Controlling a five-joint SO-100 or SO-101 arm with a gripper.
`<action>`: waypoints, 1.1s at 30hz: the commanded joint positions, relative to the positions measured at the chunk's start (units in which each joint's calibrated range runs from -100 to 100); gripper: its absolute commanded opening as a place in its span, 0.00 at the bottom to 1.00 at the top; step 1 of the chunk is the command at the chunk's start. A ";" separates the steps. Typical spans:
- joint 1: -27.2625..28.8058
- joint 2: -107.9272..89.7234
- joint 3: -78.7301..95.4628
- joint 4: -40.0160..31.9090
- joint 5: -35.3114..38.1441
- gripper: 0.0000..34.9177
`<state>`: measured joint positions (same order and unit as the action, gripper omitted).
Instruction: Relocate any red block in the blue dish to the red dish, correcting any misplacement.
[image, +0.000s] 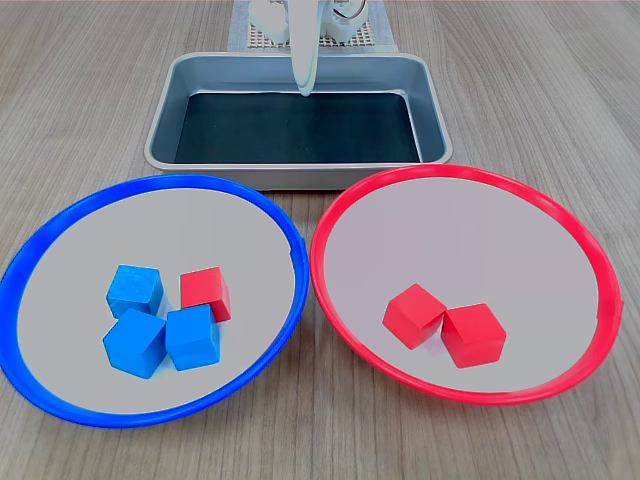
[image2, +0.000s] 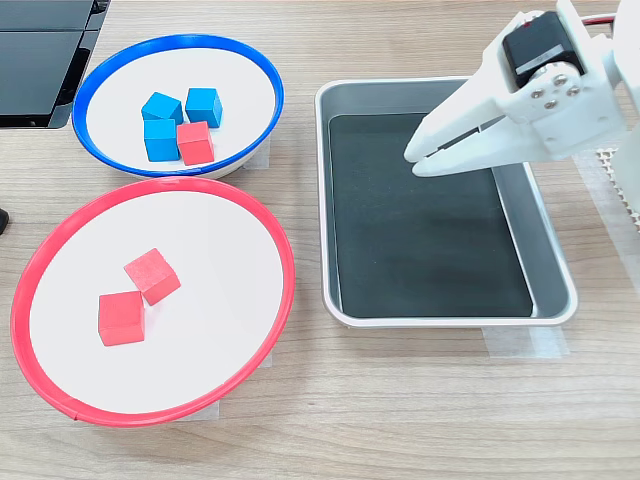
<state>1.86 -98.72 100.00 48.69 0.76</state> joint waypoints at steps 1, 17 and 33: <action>-0.02 -0.26 0.00 -0.61 0.24 0.01; 1.58 3.67 -0.46 -4.49 1.86 0.01; 2.33 40.51 -35.05 -9.12 9.96 0.01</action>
<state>3.98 -68.71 77.31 40.21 8.13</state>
